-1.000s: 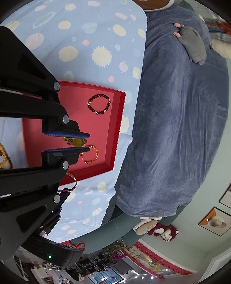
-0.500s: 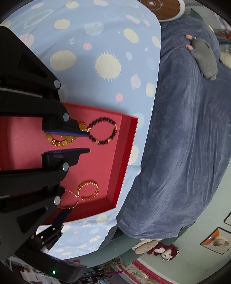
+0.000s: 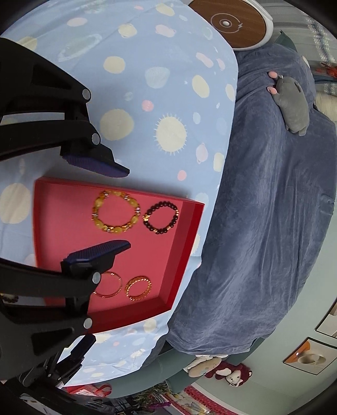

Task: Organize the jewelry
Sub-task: 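Withdraw both tools from the box back toward the remaining jewelry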

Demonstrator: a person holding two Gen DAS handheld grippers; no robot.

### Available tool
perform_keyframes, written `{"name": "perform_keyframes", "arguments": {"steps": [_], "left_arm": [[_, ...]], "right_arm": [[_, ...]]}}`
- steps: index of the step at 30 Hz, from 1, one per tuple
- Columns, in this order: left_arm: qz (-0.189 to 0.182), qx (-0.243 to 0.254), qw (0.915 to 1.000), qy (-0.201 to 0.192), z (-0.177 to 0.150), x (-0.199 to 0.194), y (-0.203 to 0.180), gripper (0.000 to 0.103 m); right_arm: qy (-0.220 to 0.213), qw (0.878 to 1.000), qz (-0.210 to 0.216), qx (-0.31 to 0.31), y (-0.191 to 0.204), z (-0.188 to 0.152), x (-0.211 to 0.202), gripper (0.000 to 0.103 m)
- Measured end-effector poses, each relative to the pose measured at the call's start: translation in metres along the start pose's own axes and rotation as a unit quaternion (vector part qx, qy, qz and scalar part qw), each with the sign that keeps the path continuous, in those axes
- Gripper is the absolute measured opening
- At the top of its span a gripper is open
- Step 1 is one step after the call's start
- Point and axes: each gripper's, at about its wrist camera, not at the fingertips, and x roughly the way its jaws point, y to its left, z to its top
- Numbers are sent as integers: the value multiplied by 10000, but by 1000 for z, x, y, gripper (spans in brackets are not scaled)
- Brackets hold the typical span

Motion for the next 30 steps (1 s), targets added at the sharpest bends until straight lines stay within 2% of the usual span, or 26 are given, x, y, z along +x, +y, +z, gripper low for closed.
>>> {"name": "perform_keyframes", "arguments": {"steps": [4, 7, 17, 23, 30], "left_arm": [[-3, 60, 10000, 19, -16, -15, -1, 48], [-11, 160, 9998, 81, -35, -26, -3, 52], [17, 232, 9977, 633, -119, -46, -1, 53], [119, 252, 9957, 888, -158, -49, -7, 53], [125, 391, 9948, 930, -183, -56, -15, 53]], "right_arm": [[-28, 10000, -60, -52, 1, -15, -19, 64], [-63, 9999, -80, -16, -1, -28, -35, 64], [122, 9998, -134, 112, -8, -92, -75, 64], [305, 9991, -113, 279, -9, -131, -86, 64], [532, 9980, -99, 333, -7, -163, -88, 64]]}}
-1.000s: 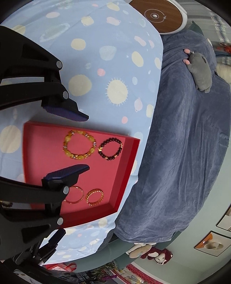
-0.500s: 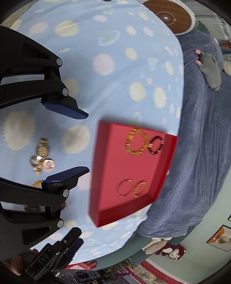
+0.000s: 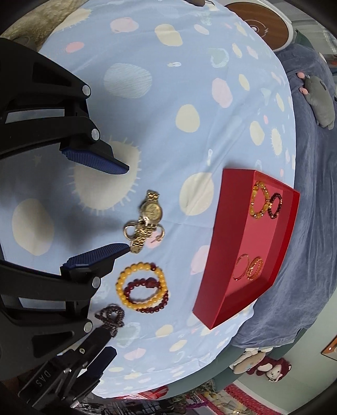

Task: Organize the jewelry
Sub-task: 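Withdraw both tools from the box back toward the remaining jewelry, then grasp the orange bead bracelet with left while right grasps the dark red bow bracelet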

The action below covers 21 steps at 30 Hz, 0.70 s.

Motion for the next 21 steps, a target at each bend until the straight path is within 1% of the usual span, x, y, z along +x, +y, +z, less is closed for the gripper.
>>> {"name": "perform_keyframes", "arguments": {"steps": [5, 8, 10, 14, 16, 21], "left_arm": [[-49, -21, 10000, 30, -4, -1, -1, 53], [-66, -17, 10000, 44, -4, -1, -4, 53], [-56, -12, 10000, 29, -4, -1, -4, 53], [-65, -45, 10000, 58, -4, 0, -4, 53], [-52, -55, 10000, 59, -4, 0, -3, 53], [-76, -100, 9999, 98, -5, 1, -2, 53]], "right_arm": [[26, 10000, -12, 72, -4, -6, 4, 64], [29, 9997, 56, 217, -9, -4, 7, 61], [33, 9997, 56, 219, -10, -2, 9, 54], [38, 9997, 33, 243, -13, -1, 12, 49], [82, 9996, 22, 269, -16, -1, 15, 45], [109, 9996, 41, 262, -18, -3, 17, 41]]}}
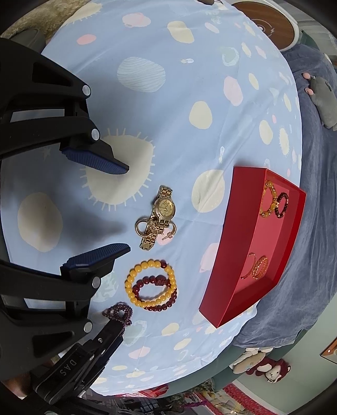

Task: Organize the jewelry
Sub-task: 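Grasp the orange bead bracelet with left while right grasps the dark red bow bracelet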

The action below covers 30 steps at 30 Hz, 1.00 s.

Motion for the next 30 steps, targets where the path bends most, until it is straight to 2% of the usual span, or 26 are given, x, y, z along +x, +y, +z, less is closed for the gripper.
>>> {"name": "perform_keyframes", "arguments": {"steps": [9, 11, 13, 15, 24, 27, 30], "left_arm": [[-146, 34, 9999, -58, 4, -3, -8, 53], [-170, 71, 9998, -59, 9, -1, -13, 53], [-163, 131, 9998, -69, 15, 2, -19, 53], [-165, 239, 9995, -84, 21, 6, -27, 53], [-137, 737, 9971, -107, 41, 28, -58, 52], [-180, 874, 9960, -74, 43, 33, -63, 49], [-316, 935, 9949, 232, 40, 45, -67, 39]], "right_arm": [[69, 10000, 2, -46, 3, -8, -4, 36], [42, 9999, -64, -93, 4, -8, -3, 30], [51, 9999, -72, -63, 3, -7, -1, 9], [65, 10000, -35, 19, -1, -6, 0, 3], [134, 9998, 122, 78, -3, -5, 0, 4], [101, 9999, 118, 6, 1, -5, -1, 13], [83, 9999, 118, -72, 4, -5, -2, 21]]}}
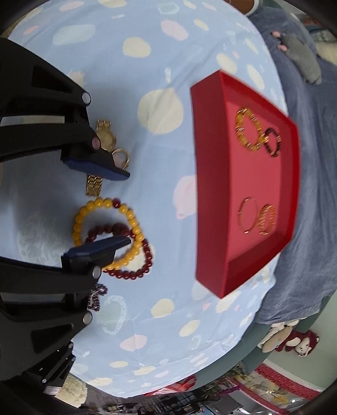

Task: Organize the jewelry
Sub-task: 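Grasp the orange bead bracelet with left while right grasps the dark red bow bracelet, then lift both held bracelets off the sheet toward the red box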

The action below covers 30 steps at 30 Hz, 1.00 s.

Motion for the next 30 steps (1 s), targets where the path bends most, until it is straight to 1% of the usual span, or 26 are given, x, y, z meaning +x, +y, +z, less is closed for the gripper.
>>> {"name": "perform_keyframes", "arguments": {"steps": [1, 3, 6, 7, 8, 11, 12, 13, 15, 20, 24, 26, 27, 30], "left_arm": [[0, 22, 10000, 6, -2, 2, -1, 38], [112, 164, 9998, -92, -7, 1, -5, 38], [57, 168, 9998, -117, -10, 1, -3, 13], [-28, 109, 9999, -92, -10, 0, -1, 8], [-79, 59, 9999, -71, -11, 0, 0, 8], [-74, 10, 9999, -85, -15, -4, 3, 7], [-84, -37, 9999, -77, -17, -6, 5, 7], [-108, -82, 9999, -75, -18, -8, 5, 7], [-160, -190, 9997, -82, -21, -13, 9, 7], [-188, -344, 9991, -144, -27, -28, 18, 7], [-182, -465, 9985, -209, -31, -38, 26, 7], [-191, -540, 9981, -244, -33, -44, 30, 7], [-188, -556, 9979, -259, -34, -46, 32, 7], [-211, -628, 9974, -300, -35, -54, 36, 7]], "right_arm": [[-11, 10000, -2, -9, 0, 0, -1, 23], [-17, 10000, -22, -7, 0, 0, 0, 24], [-39, 10000, -22, 20, -1, 4, 2, 24], [-44, 10000, -31, 11, 0, 5, 3, 24], [-50, 10000, -27, 5, 0, 7, 4, 24], [-46, 10000, 12, -48, 3, 8, 7, 23], [-50, 10000, 17, -66, 3, 8, 6, 18], [-41, 10000, 32, -77, 3, 7, 6, 8], [-35, 9999, 64, -80, 3, 6, 5, 4], [-84, 9999, 118, -59, 3, 7, 0, 4], [-42, 9998, 169, -57, 4, 5, -1, 4], [-62, 9998, 162, -74, 5, 5, -2, 3], [-80, 9998, 162, -78, 5, 4, -3, 1], [-158, 9997, 180, -63, 5, 5, -9, 1]]}}
